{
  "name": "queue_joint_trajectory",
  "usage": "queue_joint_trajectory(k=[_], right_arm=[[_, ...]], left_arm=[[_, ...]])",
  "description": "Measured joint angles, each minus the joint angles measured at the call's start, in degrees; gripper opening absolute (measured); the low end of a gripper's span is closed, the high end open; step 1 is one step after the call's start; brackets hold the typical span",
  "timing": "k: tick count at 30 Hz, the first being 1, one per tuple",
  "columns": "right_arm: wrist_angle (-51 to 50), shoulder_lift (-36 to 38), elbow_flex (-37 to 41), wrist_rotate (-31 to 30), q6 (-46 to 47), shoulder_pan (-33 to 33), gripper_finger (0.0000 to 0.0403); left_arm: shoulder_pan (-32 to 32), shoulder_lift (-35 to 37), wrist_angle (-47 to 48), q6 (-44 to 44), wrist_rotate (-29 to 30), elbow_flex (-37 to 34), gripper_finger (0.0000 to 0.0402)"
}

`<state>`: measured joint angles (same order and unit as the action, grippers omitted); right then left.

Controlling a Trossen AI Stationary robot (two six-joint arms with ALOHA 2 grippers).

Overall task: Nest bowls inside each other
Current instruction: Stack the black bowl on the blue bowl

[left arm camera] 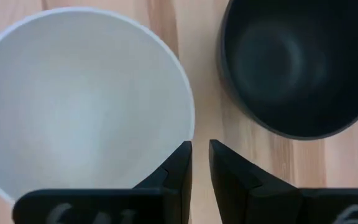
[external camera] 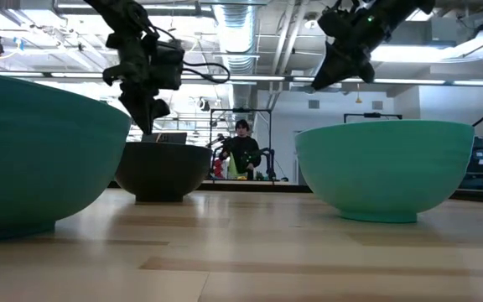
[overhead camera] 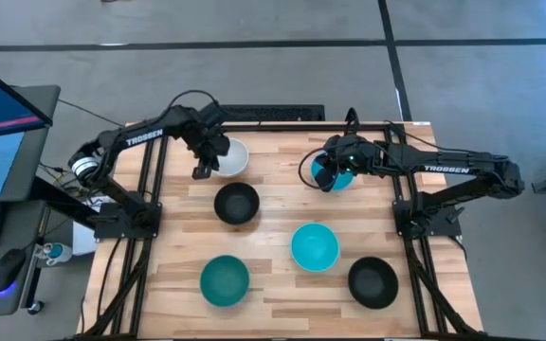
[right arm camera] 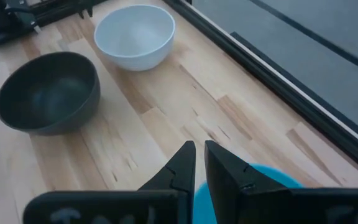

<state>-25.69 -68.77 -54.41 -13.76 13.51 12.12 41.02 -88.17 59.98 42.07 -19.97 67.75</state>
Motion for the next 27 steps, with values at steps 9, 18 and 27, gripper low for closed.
queue_joint_trajectory(k=[9,18,27], right_arm=[[9.32,-5.12,0.02,0.17,-15.82,0.18,0.0059],[26.81,-17.19,-1.46,6.75,-17.02,4.95,0.0059],[18.53,-32.8,-21.66,13.9,-27.35,6.45,0.0059]], left_arm=[[-0.16,3.96,1.35,-2.78,-11.39,0.0,0.0046],[-0.57,18.4,-4.57,-9.51,-12.02,0.0,0.0046],[-0.57,27.01,-6.52,-14.47,-7.8,0.0,0.0046]])
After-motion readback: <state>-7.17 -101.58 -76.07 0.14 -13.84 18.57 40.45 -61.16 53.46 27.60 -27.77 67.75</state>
